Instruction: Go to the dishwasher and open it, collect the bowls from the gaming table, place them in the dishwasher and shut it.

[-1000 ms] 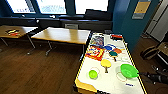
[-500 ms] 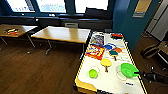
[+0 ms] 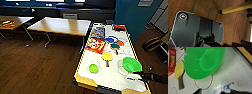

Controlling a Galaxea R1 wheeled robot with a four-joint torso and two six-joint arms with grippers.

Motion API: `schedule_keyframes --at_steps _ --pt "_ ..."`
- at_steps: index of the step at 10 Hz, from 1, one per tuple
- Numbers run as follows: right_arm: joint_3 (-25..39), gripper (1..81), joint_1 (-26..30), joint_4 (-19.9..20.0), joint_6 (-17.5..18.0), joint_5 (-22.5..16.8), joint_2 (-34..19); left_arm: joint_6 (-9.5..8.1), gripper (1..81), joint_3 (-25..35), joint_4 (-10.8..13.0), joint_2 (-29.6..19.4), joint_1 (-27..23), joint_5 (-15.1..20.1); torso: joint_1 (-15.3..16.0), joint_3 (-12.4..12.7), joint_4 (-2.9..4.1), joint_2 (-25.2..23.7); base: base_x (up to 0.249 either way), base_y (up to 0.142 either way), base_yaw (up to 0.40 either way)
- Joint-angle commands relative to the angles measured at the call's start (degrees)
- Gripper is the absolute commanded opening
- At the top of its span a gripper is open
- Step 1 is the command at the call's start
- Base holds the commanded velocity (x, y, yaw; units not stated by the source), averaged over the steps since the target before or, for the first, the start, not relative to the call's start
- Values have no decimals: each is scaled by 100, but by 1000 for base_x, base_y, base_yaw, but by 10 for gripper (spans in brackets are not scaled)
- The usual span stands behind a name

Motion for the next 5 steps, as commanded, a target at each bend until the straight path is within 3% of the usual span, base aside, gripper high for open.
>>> schedule_keyframes --at_steps 1,5 --pt "-149 811 662 70 39 -135 -297 -24 811 37 -1 -79 -167 316 0 4 0 0 0 0 0" --pt "-580 811 706 79 144 -144 -288 -24 811 -139 -36 27 -167 325 2 -11 0 0 0 0 0"
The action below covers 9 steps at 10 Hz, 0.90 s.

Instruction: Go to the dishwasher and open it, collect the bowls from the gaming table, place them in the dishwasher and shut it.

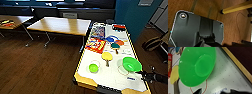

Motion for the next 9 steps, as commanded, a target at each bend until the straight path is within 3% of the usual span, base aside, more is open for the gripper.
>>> schedule_keyframes --at_steps 1,6,9 --pt "-227 811 787 76 109 -172 -307 -24 811 65 -30 -111 -175 334 0 0 0 0 0 0 0" --pt "-192 811 1166 77 135 -278 -474 -24 811 4 -39 -32 -219 360 0 -2 0 2 0 0 0" --pt "-245 811 1166 85 162 -269 -307 -24 811 -31 -39 -41 -219 360 0 -2 0 2 0 0 0"
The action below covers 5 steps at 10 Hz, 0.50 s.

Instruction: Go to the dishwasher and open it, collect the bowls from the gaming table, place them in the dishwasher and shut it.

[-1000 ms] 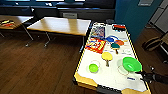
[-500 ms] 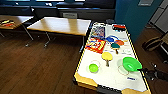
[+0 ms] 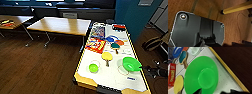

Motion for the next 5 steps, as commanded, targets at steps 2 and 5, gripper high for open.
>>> schedule_keyframes --at_steps 2,5 --pt "-150 811 677 50 145 -162 -10 -21 811 43 -46 -137 -161 341 0 0 0 0 0 0 0" --pt "-485 811 555 59 154 -162 245 -21 811 43 -54 -146 -161 341 0 0 0 0 0 0 0"
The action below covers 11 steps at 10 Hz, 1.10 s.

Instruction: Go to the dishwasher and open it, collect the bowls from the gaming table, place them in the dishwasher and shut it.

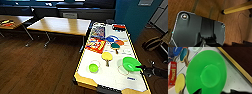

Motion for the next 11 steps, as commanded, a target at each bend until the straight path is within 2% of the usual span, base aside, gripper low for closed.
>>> schedule_keyframes --at_steps 1,3,7,11 --pt "-238 811 513 67 32 -144 -97 -21 811 103 -17 -138 -158 330 0 0 0 0 0 0 0" --pt "-361 811 433 94 145 -109 -36 -21 811 76 -25 -120 -158 338 0 0 0 0 0 0 0" --pt "-853 811 310 138 1034 -135 132 -21 811 -91 -52 -40 -158 400 0 0 0 0 0 0 0" --pt "-1082 811 231 419 1051 -135 211 -21 811 -231 -52 74 -158 435 0 0 0 0 0 0 0"
